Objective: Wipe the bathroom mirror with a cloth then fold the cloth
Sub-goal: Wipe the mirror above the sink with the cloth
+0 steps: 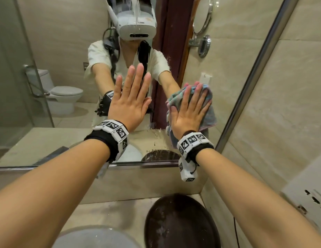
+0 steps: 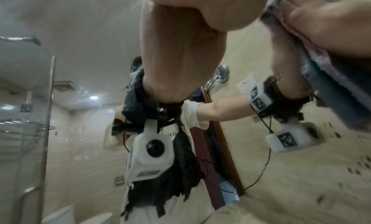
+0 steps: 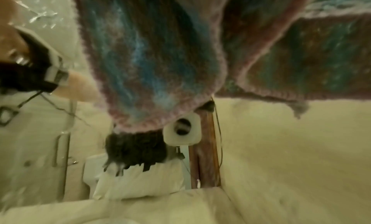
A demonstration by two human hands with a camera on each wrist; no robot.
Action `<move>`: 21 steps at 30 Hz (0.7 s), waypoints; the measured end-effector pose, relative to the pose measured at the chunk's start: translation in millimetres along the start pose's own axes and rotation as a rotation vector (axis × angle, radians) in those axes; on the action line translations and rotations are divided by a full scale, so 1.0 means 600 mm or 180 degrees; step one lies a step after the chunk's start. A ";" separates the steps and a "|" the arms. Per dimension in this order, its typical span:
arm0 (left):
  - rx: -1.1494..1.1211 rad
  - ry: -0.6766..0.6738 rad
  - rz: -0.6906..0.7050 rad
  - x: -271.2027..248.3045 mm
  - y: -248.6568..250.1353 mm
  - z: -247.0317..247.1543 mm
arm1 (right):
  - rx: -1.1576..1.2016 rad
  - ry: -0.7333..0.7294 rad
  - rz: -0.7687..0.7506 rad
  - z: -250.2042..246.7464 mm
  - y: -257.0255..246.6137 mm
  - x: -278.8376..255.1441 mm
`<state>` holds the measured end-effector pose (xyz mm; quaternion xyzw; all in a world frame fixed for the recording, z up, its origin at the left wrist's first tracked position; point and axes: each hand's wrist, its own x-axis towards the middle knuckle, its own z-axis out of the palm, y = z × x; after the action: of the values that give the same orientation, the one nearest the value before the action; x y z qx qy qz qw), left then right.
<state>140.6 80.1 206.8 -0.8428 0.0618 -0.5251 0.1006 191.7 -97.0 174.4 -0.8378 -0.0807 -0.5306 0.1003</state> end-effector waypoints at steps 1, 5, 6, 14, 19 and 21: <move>0.0026 0.0033 0.0018 0.000 0.000 0.000 | 0.0055 -0.0055 -0.0064 0.004 -0.007 -0.011; 0.0002 0.0145 0.0039 0.001 0.002 0.001 | 0.0148 -0.0320 -0.0506 0.026 -0.037 -0.074; -0.0006 0.0161 0.0038 0.000 0.003 0.002 | 0.0136 -0.0387 -0.0730 0.036 -0.040 -0.095; 0.0022 0.0177 0.0031 -0.001 0.002 0.002 | -0.0208 -0.0270 -0.2371 0.094 -0.012 -0.216; 0.0070 0.0146 0.0020 0.000 0.002 0.000 | -0.0019 -0.0274 -0.2706 0.092 0.011 -0.210; 0.0113 0.0164 0.0038 0.001 0.002 -0.001 | 0.0007 -0.0329 -0.3014 0.091 0.032 -0.195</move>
<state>140.2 78.5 207.2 -0.8267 0.0600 -0.5471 0.1171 194.3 -105.4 44.1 -0.7340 -0.4591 -0.4755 -0.1558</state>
